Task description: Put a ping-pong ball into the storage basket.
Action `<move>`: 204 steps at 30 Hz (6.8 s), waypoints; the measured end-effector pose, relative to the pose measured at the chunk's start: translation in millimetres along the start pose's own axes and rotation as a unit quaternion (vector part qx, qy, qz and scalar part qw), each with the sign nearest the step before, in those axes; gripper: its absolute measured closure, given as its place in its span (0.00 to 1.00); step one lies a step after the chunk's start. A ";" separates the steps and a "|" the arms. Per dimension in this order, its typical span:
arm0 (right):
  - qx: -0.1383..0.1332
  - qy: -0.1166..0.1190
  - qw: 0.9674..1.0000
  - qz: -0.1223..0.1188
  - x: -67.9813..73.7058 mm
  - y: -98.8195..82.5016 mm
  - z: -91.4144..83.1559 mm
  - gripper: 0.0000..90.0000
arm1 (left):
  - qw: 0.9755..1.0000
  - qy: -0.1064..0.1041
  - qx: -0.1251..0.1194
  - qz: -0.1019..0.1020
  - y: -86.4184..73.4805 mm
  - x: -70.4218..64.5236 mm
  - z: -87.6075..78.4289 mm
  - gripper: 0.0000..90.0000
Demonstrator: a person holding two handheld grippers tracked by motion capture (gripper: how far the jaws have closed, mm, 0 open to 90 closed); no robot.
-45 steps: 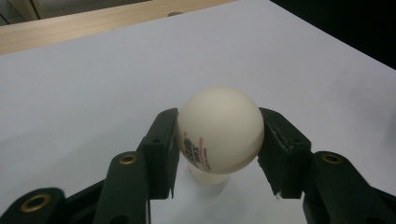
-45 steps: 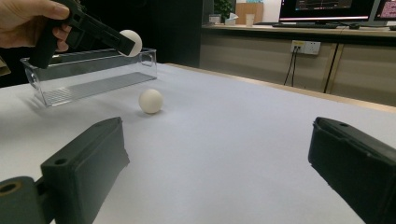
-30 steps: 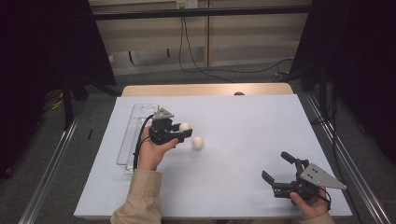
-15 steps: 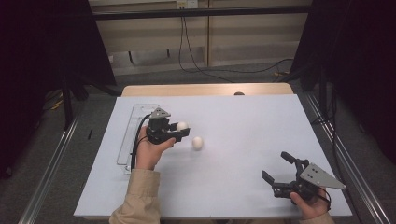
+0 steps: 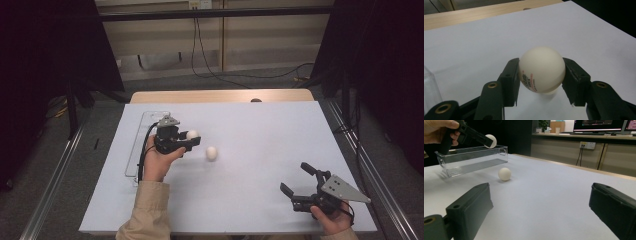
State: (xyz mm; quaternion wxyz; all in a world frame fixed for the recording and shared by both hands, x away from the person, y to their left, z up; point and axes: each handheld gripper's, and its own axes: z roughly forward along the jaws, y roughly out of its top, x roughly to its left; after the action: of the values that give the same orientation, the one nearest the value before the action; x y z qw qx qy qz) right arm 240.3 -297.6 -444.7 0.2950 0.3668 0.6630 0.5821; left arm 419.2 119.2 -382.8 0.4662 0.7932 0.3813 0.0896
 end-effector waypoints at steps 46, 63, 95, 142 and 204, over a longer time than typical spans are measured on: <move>0.001 0.001 1.000 -0.001 0.0 0.0 0.2 0.04 | 0.999 0.040 -0.007 -0.023 -5.4 21.0 -19.5 0.57; 0.000 0.001 1.000 -0.001 -0.1 0.0 0.3 0.04 | 0.998 0.053 -0.018 -0.031 -6.8 28.1 -28.9 0.57; 0.001 0.001 1.000 0.000 0.5 0.0 0.5 0.04 | 0.994 0.097 -0.027 -0.037 -11.6 46.1 -52.5 0.57; 0.001 0.001 1.000 -0.001 0.4 0.0 0.7 0.04 | 0.987 0.154 -0.006 -0.042 -24.2 63.1 -59.8 0.57; 0.001 0.001 1.000 0.000 0.5 0.0 1.0 0.04 | 0.990 0.135 -0.006 -0.041 -11.9 43.2 -46.4 0.21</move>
State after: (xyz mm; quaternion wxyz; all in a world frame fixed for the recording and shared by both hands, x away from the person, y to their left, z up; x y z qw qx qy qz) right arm 240.8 -296.6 -444.8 0.2937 0.3662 0.6643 0.5817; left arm 419.9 183.3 -376.1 0.4186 0.7546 0.4725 0.1791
